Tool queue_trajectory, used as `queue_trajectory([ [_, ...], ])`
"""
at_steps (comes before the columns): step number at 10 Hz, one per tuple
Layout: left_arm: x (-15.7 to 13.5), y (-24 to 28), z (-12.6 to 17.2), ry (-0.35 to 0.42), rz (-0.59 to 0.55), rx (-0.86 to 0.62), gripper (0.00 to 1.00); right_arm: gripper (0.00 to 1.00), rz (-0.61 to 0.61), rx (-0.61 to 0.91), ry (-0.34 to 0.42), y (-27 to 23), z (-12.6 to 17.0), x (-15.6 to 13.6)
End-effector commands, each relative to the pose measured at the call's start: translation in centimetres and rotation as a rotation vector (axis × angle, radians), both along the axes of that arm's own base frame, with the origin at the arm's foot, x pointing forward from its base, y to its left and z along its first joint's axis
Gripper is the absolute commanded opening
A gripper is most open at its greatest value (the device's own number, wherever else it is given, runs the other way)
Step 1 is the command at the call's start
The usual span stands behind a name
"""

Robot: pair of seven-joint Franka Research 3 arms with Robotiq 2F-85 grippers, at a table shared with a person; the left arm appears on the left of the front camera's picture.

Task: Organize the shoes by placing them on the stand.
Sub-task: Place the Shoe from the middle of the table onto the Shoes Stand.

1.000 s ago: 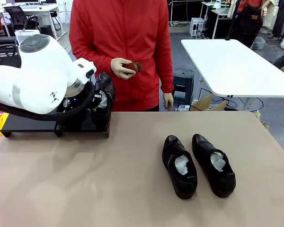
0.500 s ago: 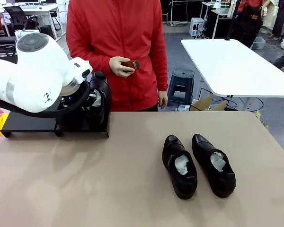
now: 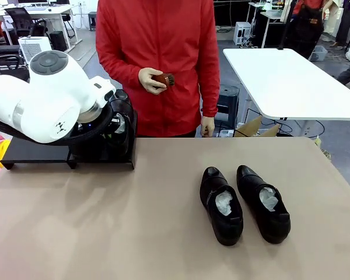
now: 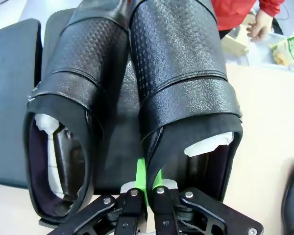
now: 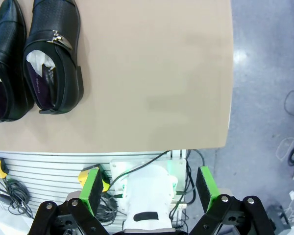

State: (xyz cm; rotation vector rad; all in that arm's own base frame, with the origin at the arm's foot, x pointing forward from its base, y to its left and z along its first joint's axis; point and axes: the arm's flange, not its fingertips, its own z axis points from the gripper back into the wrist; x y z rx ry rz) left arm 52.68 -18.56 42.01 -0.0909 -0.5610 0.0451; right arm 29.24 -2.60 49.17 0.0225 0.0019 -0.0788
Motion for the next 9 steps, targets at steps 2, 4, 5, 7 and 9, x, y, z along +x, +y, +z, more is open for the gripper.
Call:
queue_trajectory([
  [2, 0.68, -0.43, 0.12, -0.035, 0.025, 0.005, 0.0, 1.0, 0.0, 0.002, -0.004, -0.15, 0.07, -0.03],
  [4, 0.94, -0.5, -0.27, -0.008, 0.024, 0.014, 0.0, 1.0, 0.0, 0.002, -0.004, -0.15, 0.07, -0.03],
  [5, 1.09, -0.53, -0.36, -0.005, 0.03, 0.02, 0.05, 1.0, 0.0, 0.002, -0.004, -0.15, 0.07, -0.03],
  [7, 1.28, -0.6, -0.55, -0.001, 0.032, 0.032, 0.29, 1.0, 0.0, 0.002, -0.004, -0.15, 0.07, -0.03],
  [9, 1.2, -0.56, -0.37, -0.007, 0.042, 0.029, 0.29, 1.0, 0.0, 0.002, -0.004, -0.15, 0.07, -0.03],
])
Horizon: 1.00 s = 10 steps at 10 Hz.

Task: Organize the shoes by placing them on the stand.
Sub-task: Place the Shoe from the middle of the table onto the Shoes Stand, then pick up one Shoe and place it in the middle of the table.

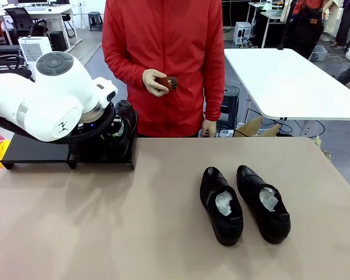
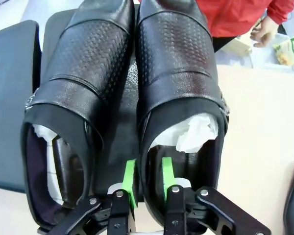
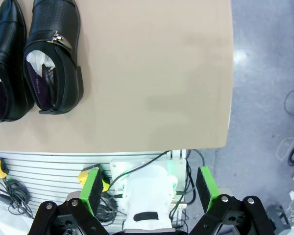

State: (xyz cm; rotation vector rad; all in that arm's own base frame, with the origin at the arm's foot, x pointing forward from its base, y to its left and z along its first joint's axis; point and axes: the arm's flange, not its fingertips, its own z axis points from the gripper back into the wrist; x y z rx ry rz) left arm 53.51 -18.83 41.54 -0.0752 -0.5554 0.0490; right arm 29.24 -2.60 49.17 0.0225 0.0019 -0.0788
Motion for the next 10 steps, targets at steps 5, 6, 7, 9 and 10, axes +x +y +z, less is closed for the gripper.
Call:
queue_trajectory([
  [5, 0.07, -0.03, 0.17, -0.003, 0.004, -0.003, 0.29, 1.0, 0.0, 0.002, -0.004, -0.15, 0.07, -0.03],
  [6, 0.07, -0.03, 0.17, -0.003, 0.004, -0.003, 0.29, 1.0, 0.0, 0.002, -0.004, -0.15, 0.07, -0.03],
  [7, 0.07, -0.03, 0.17, -0.003, 0.004, -0.003, 0.29, 1.0, 0.0, 0.002, -0.004, -0.15, 0.07, -0.03],
  [9, 0.07, -0.03, 0.17, -0.003, 0.004, -0.003, 0.29, 1.0, 0.0, 0.002, -0.004, -0.15, 0.07, -0.03],
  [10, 0.07, -0.03, 0.17, -0.003, 0.004, -0.003, 0.29, 1.0, 0.0, 0.002, -0.004, -0.15, 0.07, -0.03],
])
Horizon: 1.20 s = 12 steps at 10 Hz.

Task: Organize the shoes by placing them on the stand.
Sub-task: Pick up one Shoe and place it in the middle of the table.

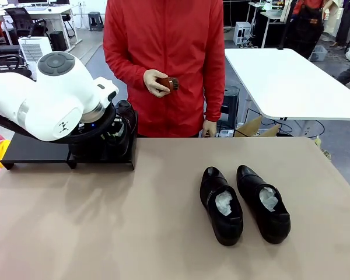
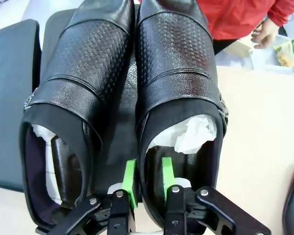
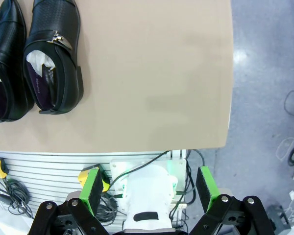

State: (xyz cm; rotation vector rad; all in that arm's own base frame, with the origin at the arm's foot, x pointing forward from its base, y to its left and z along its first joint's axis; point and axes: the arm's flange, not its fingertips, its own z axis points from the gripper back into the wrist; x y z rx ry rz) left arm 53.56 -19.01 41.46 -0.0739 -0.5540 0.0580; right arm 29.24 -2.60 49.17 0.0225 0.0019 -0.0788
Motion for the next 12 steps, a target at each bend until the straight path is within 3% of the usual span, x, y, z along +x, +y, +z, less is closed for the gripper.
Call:
queue_trajectory([
  [1, 0.0, 0.2, 0.2, -0.005, -0.004, -0.002, 0.29, 1.0, 0.0, 0.002, -0.004, -0.2, 0.1, 0.0],
  [4, 0.0, 0.0, 0.0, 0.0, 0.0, 0.0, 0.29, 1.0, 0.0, 0.002, -0.004, -0.2, 0.1, 0.0],
  [8, -5.3, 0.4, 6.9, -0.173, 0.013, -0.039, 0.29, 1.0, 0.0, 0.002, -0.004, -0.2, 0.1, 0.0],
  [9, -7.5, 0.4, 8.3, -0.195, -0.017, -0.06, 0.29, 1.0, 0.0, 0.002, -0.004, -0.2, 0.1, 0.0],
  [10, -10.1, 0.2, 9.6, -0.15, -0.089, -0.088, 0.29, 1.0, 0.0, 0.002, -0.004, -0.2, 0.1, 0.0],
  [11, -12.7, 0.2, 11.0, -0.175, -0.163, -0.083, 0.29, 1.0, 0.0, 0.002, -0.004, -0.2, 0.1, 0.0],
  [12, -14.5, 0.4, 12.1, -0.103, -0.332, -0.116, 0.29, 1.0, 0.0, 0.002, -0.004, -0.2, 0.1, 0.0],
])
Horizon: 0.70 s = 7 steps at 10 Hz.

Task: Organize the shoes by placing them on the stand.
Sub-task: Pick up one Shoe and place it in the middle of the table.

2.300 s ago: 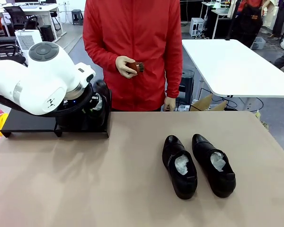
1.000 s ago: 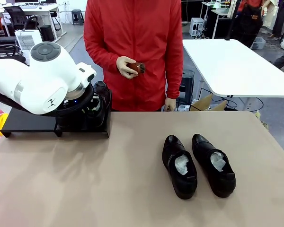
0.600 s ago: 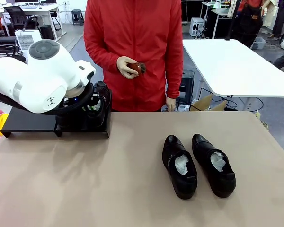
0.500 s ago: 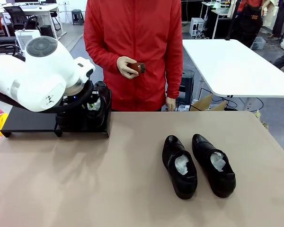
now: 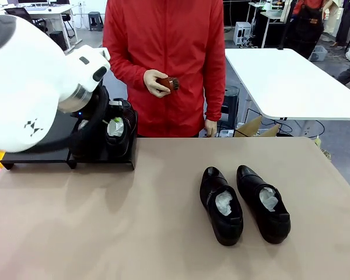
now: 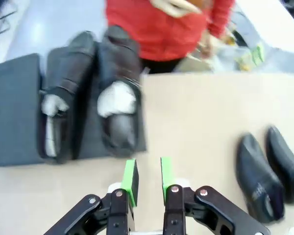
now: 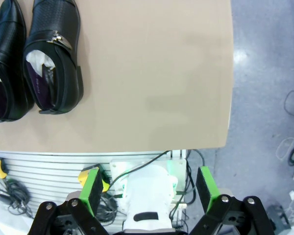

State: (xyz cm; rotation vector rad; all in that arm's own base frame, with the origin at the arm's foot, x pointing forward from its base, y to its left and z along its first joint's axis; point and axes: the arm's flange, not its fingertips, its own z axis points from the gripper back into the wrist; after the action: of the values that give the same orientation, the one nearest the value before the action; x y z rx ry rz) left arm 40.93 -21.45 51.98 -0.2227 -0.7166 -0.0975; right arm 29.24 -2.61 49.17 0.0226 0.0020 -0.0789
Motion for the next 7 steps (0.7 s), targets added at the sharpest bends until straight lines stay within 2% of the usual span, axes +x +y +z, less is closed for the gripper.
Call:
queue_trajectory([
  [1, -3.2, 3.4, 1.9, 0.185, -0.331, 0.002, 0.29, 1.0, 0.0, 0.002, -0.004, -0.1, 0.1, 0.0],
  [2, -3.6, 3.5, 1.6, 0.331, -0.443, 0.016, 0.29, 1.0, 0.0, 0.002, -0.004, -0.1, 0.1, 0.0],
  [3, -3.5, 3.8, 0.7, 0.435, -0.419, 0.026, 0.29, 1.0, 0.0, 0.002, -0.004, -0.1, 0.1, 0.0],
  [7, -2.8, 3.1, -4.0, 0.684, -0.351, -0.033, 0.29, 1.0, 0.0, 0.002, -0.004, -0.1, 0.1, 0.0],
])
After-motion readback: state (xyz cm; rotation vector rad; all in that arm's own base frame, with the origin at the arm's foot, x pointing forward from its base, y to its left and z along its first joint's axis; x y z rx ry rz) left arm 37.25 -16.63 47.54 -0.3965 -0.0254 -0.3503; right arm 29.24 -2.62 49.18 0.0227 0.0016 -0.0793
